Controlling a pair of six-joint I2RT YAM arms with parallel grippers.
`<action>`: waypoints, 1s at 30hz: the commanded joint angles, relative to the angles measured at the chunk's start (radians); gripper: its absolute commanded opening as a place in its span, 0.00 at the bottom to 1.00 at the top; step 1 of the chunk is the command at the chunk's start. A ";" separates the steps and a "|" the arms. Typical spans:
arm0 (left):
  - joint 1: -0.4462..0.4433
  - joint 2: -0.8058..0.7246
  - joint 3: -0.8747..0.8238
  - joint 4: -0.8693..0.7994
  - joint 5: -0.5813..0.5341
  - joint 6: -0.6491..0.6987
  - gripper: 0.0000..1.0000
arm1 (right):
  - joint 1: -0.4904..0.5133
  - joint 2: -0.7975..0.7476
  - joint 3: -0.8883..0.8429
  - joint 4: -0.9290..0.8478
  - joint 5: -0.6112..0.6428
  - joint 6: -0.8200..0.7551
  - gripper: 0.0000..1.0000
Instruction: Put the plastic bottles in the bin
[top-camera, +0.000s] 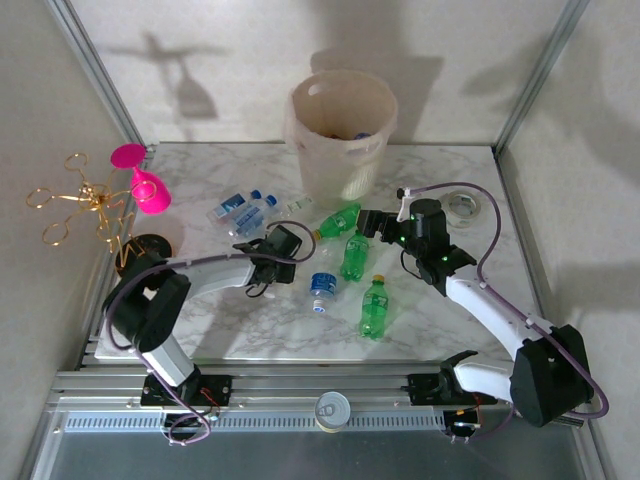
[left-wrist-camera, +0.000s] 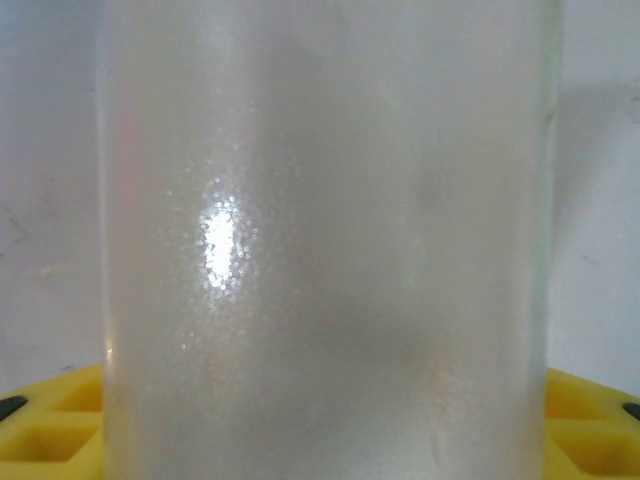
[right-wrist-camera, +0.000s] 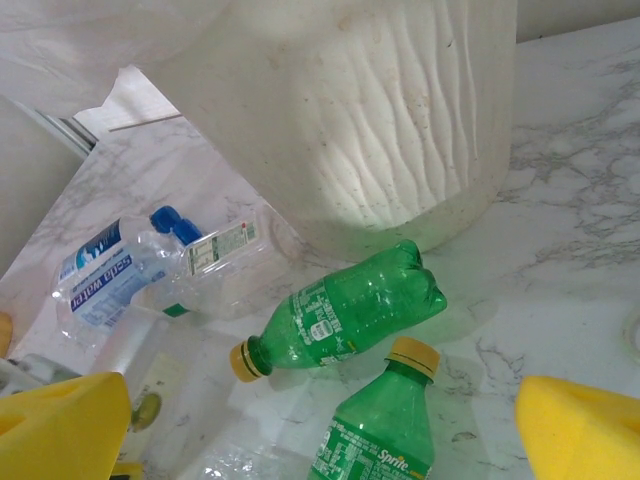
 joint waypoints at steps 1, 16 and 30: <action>-0.020 -0.106 -0.029 0.013 0.016 -0.039 0.50 | 0.007 -0.031 0.015 -0.009 0.008 0.004 0.99; -0.030 -0.598 -0.041 0.222 0.162 -0.245 0.41 | 0.008 -0.077 -0.109 -0.008 -0.057 0.096 0.99; -0.030 -0.291 0.453 0.328 0.261 -0.120 0.39 | 0.007 -0.117 -0.216 0.010 -0.030 0.099 0.99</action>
